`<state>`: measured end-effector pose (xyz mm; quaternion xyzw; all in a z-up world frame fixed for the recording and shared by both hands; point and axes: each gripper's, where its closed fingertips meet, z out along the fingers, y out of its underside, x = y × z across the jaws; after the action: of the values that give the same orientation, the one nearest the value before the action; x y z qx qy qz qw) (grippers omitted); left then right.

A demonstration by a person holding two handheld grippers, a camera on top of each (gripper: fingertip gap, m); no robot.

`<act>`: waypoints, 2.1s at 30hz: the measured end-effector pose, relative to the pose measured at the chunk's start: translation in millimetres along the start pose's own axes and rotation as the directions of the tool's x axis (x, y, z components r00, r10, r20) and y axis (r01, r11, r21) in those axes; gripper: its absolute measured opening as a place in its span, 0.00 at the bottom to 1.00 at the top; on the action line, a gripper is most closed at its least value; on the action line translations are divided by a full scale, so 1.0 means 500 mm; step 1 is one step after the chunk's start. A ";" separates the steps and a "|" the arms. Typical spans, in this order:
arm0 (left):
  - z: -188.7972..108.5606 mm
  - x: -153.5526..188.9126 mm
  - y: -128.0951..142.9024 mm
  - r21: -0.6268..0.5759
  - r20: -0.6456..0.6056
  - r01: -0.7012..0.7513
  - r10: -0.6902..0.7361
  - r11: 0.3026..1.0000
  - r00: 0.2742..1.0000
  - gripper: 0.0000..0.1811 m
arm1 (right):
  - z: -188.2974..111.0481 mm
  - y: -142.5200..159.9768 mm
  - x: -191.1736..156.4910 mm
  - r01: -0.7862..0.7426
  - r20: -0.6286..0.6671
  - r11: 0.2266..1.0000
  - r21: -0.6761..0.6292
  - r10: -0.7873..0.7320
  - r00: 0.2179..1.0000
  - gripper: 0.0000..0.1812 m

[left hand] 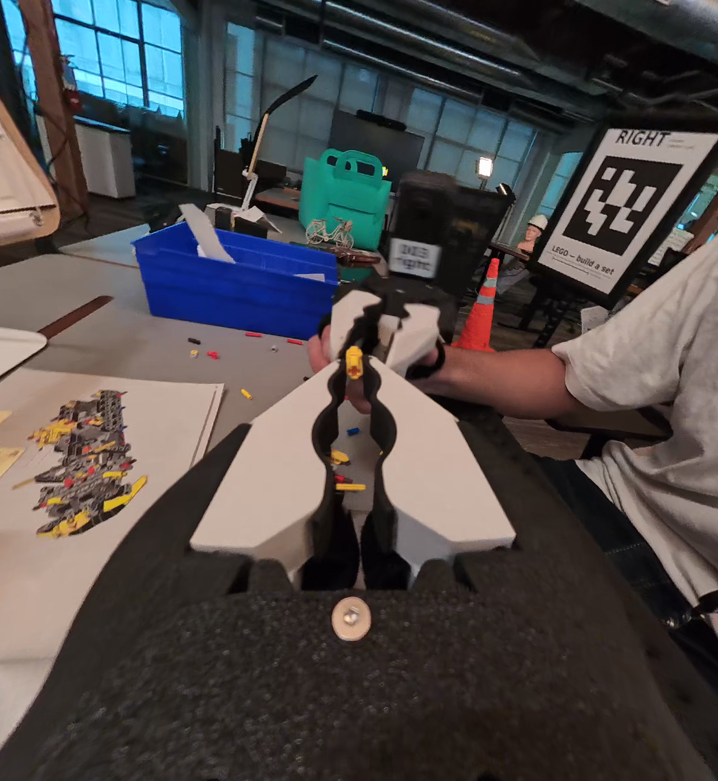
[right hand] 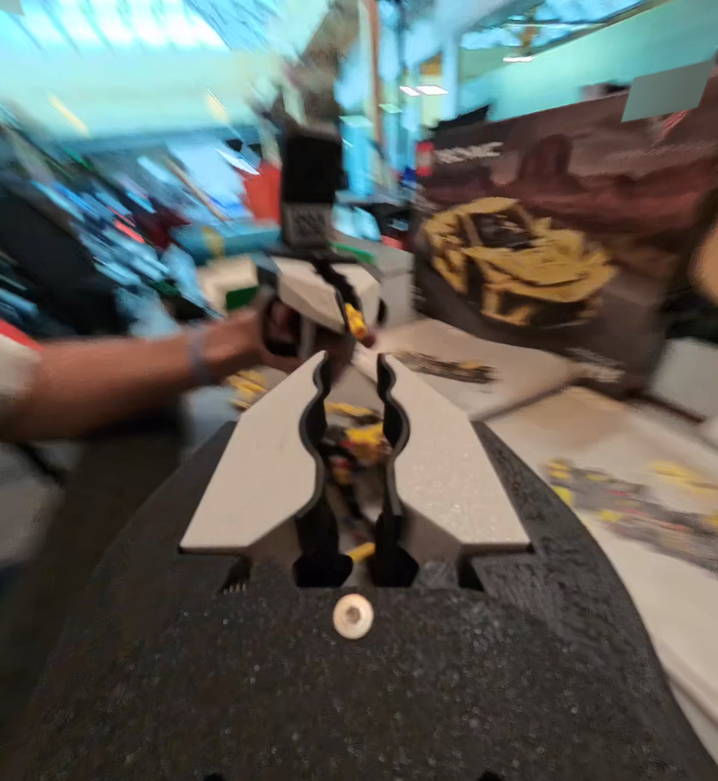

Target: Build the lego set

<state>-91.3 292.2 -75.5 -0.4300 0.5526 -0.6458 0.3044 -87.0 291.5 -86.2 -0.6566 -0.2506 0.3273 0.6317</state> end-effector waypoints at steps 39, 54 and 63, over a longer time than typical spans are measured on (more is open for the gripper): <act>0.071 0.001 0.021 -0.169 0.237 -0.567 0.591 0.806 0.771 0.04 | -0.034 -0.003 0.000 -0.819 0.507 0.544 -0.182 0.765 0.396 0.03; 0.066 0.008 0.028 -0.235 0.203 -0.607 0.649 0.759 0.733 0.04 | -0.034 -0.001 -0.006 -0.803 0.493 0.561 -0.203 0.767 0.411 0.04; 0.070 0.008 0.030 -0.231 0.211 -0.603 0.645 0.763 0.735 0.04 | -0.036 0.001 -0.005 -0.813 0.498 0.545 -0.204 0.773 0.393 0.03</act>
<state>-62.9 269.8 -88.5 -0.3264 0.6625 -0.3964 0.5454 -75.2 277.4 -86.8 -0.5528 -0.0607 0.7649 0.3250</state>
